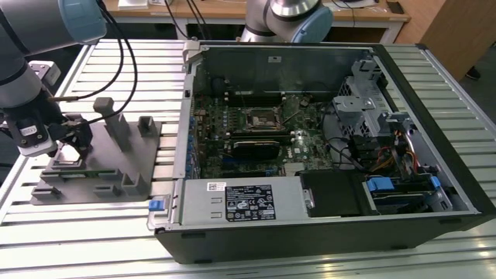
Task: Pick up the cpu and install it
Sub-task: 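Pick up the cpu and move it towards the insertion slot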
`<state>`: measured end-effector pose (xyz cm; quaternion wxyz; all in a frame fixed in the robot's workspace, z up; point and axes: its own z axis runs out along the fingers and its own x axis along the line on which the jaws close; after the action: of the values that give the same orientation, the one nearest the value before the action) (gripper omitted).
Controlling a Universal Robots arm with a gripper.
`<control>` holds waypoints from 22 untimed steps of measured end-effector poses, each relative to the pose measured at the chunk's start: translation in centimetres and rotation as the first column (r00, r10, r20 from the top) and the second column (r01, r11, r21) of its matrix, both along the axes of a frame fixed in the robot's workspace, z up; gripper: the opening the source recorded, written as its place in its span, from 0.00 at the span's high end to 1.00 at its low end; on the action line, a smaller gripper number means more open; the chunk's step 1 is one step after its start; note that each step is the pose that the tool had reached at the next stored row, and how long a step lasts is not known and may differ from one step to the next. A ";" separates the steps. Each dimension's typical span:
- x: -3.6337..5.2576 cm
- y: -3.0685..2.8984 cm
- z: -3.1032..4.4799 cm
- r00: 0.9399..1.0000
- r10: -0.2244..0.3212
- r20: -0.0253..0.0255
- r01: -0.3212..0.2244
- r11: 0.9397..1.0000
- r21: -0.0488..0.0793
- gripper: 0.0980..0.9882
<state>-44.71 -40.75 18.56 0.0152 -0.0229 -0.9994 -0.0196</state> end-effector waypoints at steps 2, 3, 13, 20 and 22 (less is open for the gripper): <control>0.00 0.00 0.00 1.000 0.000 0.000 0.000 1.000 0.000 0.36; 0.00 0.00 -0.01 1.000 0.000 0.000 0.000 1.000 0.000 0.44; 0.01 0.00 -0.02 1.000 0.000 0.000 0.000 1.000 0.000 0.51; 0.01 0.00 0.07 1.000 0.000 0.001 0.000 1.000 0.000 0.43; 0.01 0.00 0.22 1.000 0.000 0.002 0.000 1.000 0.000 0.43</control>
<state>-44.70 -40.76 18.77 0.0144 -0.0228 -0.9994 -0.0196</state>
